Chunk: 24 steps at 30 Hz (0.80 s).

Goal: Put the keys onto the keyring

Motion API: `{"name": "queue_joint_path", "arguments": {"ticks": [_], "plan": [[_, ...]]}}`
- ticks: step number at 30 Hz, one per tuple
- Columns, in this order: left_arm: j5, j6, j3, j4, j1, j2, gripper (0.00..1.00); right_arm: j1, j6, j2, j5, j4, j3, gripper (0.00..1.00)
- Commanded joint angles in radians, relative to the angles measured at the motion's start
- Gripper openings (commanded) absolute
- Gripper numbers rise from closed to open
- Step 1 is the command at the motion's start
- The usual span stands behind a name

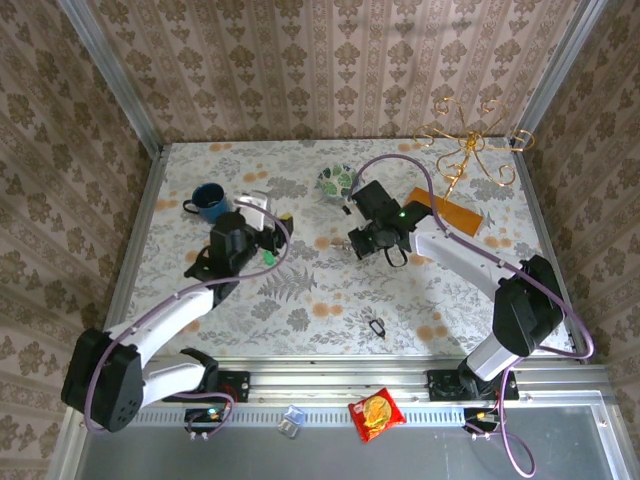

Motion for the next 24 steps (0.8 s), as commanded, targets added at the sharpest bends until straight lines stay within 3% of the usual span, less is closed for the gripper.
{"name": "queue_joint_path", "arguments": {"ticks": [1,7,16,24], "plan": [[0.227,0.138,0.067,-0.107,0.084,-0.048,0.74,-0.008,-0.136,-0.052,-0.120,0.123,0.025,0.00],[0.425,0.343,0.080,-0.135,0.107,-0.106,0.67,-0.015,-0.289,-0.111,-0.334,0.273,-0.034,0.00],[0.683,0.488,0.119,-0.196,0.130,-0.062,0.51,-0.016,-0.481,-0.167,-0.608,0.362,-0.118,0.00],[0.983,0.551,0.059,-0.072,0.128,0.011,0.36,-0.010,-0.482,-0.147,-0.708,0.389,-0.128,0.00]]}}
